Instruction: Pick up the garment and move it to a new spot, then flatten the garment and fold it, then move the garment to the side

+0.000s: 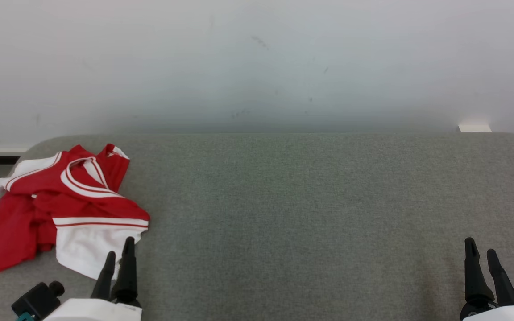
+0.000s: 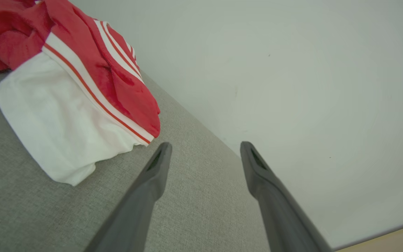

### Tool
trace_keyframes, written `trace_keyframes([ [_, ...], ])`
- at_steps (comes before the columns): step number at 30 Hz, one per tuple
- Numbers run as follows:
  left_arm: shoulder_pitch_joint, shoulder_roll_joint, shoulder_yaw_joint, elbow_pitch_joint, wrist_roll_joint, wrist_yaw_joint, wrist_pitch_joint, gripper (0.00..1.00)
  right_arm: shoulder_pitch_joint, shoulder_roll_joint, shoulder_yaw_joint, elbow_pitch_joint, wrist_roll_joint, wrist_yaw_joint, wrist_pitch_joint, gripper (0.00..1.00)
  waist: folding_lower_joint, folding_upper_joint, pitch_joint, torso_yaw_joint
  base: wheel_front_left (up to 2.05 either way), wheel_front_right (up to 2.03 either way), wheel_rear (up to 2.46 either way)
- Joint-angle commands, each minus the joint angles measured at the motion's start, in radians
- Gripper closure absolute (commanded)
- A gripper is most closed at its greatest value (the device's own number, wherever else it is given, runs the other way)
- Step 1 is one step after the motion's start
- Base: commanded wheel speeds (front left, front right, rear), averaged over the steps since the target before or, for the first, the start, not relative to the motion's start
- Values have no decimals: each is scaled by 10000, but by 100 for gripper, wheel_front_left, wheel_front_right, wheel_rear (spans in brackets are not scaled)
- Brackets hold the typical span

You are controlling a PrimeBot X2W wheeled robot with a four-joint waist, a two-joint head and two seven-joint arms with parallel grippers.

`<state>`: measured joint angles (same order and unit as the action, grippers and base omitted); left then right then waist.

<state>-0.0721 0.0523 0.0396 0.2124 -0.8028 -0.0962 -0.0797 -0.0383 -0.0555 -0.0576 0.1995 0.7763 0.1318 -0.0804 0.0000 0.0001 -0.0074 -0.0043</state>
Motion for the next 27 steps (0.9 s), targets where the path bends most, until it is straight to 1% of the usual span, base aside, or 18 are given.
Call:
trace_keyframes([
  [1,12,137,-6,-125,344,0,-75,0,-13,-103,-12,-141,-316,-8,-66,0,0,-1,-2,0,0,0,0],
  [16,157,299,-196,-3,2321,41,-524,0,99,-190,-37,3,-2122,-10,-519,0,0,-1,-35,-25,0,0,0],
  [27,290,371,-385,81,3546,38,-826,0,209,-222,19,100,-3242,-12,-818,0,0,-1,-55,-43,0,0,0],
])
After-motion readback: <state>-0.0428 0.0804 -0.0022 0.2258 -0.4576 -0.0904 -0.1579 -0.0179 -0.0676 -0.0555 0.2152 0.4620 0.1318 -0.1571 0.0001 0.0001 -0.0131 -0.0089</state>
